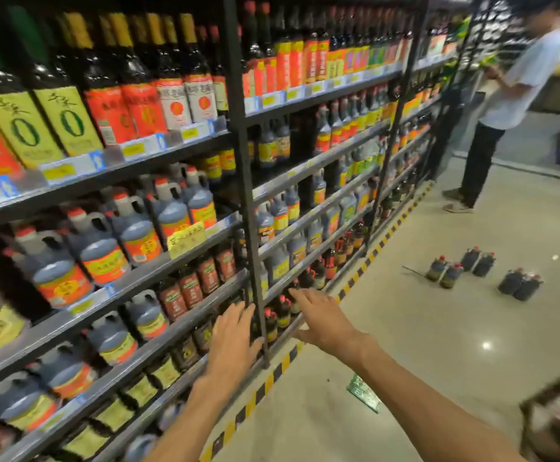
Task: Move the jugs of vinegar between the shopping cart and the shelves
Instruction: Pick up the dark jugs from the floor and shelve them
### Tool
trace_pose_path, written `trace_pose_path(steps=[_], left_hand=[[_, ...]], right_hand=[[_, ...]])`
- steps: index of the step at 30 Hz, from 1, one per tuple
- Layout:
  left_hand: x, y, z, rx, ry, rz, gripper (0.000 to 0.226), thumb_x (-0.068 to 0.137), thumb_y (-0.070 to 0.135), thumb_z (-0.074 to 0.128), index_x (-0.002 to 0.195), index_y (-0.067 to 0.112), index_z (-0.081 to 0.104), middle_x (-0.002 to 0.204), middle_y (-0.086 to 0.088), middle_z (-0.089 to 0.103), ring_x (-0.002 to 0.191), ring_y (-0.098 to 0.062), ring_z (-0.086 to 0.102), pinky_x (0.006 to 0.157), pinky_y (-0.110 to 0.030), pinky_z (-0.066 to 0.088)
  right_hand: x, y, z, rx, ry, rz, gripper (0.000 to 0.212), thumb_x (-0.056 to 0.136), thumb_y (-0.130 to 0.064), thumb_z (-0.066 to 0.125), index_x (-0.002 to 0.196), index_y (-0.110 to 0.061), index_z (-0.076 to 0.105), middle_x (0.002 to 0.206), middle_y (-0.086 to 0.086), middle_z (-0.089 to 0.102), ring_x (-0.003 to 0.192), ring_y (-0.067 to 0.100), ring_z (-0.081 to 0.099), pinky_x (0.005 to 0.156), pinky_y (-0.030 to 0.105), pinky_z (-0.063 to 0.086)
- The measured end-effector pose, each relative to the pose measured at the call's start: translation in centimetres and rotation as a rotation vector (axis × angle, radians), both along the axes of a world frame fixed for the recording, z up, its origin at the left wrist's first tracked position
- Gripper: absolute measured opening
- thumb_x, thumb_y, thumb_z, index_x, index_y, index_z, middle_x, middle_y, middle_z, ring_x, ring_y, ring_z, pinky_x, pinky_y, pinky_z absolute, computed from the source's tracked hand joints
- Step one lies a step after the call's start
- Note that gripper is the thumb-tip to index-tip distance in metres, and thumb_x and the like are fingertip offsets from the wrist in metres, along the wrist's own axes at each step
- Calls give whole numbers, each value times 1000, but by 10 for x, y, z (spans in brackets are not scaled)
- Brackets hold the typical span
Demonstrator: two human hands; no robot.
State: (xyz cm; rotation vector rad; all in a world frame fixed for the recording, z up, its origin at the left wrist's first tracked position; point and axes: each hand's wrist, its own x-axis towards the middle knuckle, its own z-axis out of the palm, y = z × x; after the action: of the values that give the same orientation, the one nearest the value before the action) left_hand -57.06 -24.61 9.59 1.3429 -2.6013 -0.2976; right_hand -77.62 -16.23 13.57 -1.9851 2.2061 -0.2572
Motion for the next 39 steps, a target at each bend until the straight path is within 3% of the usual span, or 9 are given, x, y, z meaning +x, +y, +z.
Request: trace_pose_path(steps=[16,21,36,39], left_hand=[[-373,-29,12,55,78,-622,72,100,52,53,159,18,27,165,-3,30,153,-21,26,124,-36,18],[-487,-28,25,60,103,-780,70,98,49,58,155,16,35,156,-5,42,144,-24,38,121,-36,26],[-841,-4,17,153,153,-974,77,94,49,66,157,25,30,163,4,30,149,-16,29,123,-31,24],[-917,1,24,171,161,-993,78,91,51,67,156,28,31,159,6,34,145,-15,35,121,-36,31]], right_hand=[[-292,101,14,9,-3,-670,86,93,-50,67,161,-23,21,163,2,32,148,23,32,122,41,27],[-375,122,24,-2,29,-849,87,92,-53,66,160,-23,23,162,2,35,147,22,34,121,39,29],[-665,161,9,-77,-101,-1146,81,93,-52,66,158,-25,27,156,-1,43,139,21,44,115,36,39],[-739,170,10,-82,-133,-1164,80,94,-54,64,158,-26,26,155,-2,43,137,19,46,114,32,38]])
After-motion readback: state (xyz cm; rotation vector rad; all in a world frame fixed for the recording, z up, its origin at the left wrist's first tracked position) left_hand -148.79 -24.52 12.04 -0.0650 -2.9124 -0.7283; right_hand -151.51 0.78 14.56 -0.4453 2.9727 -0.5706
